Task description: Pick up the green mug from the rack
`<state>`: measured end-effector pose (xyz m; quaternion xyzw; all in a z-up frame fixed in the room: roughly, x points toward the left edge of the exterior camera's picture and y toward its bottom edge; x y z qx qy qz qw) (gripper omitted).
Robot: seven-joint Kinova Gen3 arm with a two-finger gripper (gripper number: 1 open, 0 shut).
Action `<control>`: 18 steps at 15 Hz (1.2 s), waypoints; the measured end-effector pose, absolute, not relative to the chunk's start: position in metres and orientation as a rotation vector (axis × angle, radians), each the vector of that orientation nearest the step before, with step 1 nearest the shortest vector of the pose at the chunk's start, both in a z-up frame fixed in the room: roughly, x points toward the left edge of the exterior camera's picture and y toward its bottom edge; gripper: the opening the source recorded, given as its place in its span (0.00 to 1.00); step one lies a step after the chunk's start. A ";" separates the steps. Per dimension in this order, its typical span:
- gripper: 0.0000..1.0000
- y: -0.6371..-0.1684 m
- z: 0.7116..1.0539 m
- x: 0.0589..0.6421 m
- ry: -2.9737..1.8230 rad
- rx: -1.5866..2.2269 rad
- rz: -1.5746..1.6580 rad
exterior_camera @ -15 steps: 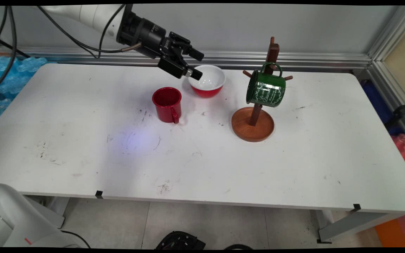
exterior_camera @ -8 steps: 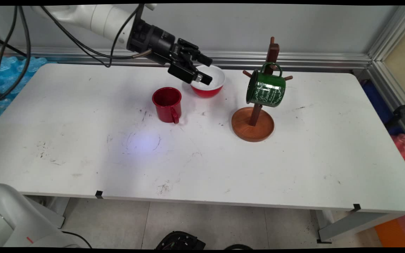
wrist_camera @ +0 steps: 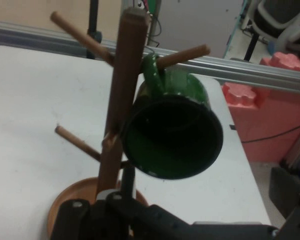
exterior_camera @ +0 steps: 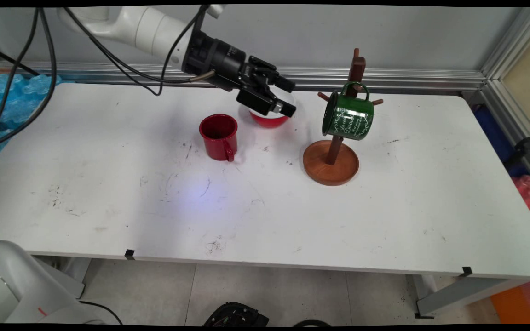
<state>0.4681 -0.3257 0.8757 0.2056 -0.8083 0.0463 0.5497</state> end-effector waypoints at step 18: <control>1.00 -0.334 0.863 0.419 -1.902 0.482 0.043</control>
